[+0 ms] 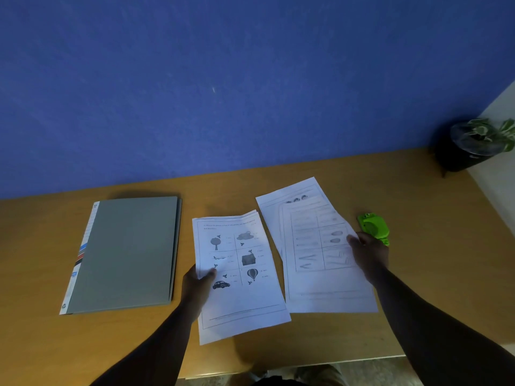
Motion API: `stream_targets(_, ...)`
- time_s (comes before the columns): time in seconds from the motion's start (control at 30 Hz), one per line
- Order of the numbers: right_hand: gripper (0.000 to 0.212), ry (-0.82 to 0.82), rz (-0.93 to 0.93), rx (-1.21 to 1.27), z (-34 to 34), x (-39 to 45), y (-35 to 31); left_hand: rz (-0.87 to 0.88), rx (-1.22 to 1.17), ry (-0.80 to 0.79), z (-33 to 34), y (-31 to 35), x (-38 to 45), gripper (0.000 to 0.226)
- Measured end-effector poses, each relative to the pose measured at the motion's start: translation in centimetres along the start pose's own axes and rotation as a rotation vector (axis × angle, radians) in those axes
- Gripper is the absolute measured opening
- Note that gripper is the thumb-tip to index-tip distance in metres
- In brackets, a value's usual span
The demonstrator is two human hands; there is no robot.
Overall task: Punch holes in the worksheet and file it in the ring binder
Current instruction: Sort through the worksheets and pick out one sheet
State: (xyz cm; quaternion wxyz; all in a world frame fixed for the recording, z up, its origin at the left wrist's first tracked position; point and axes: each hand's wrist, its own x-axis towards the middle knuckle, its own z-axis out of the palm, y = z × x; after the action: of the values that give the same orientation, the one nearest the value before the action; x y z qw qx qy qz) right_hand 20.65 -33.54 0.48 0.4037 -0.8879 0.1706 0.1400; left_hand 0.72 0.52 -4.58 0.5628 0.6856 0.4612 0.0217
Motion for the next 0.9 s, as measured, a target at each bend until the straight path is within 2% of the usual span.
stream_targets(0.17, 0.024, 0.003, -0.057, 0.076, -0.3, 0.3, -2.0, 0.008, 0.033, 0.026, -0.5, 0.1, -0.1, 0.022)
stream_targets(0.4, 0.023, -0.063, -0.02, 0.31, -0.4, 0.6, -3.8, 0.08, 0.069, 0.021, -1.3, 0.6, -0.6, 0.014)
stream_targets(0.63, 0.016, -0.213, -0.029, 0.355, 1.1, -0.5, -4.7, 0.088, -0.049, -0.008, -1.7, 1.3, -0.8, 0.023)
stream_targets(0.9, 0.016, -0.398, 0.009, 0.428, 4.8, -3.8, -5.3, 0.034, -0.229, -0.143, 0.1, 4.1, -1.4, 0.02)
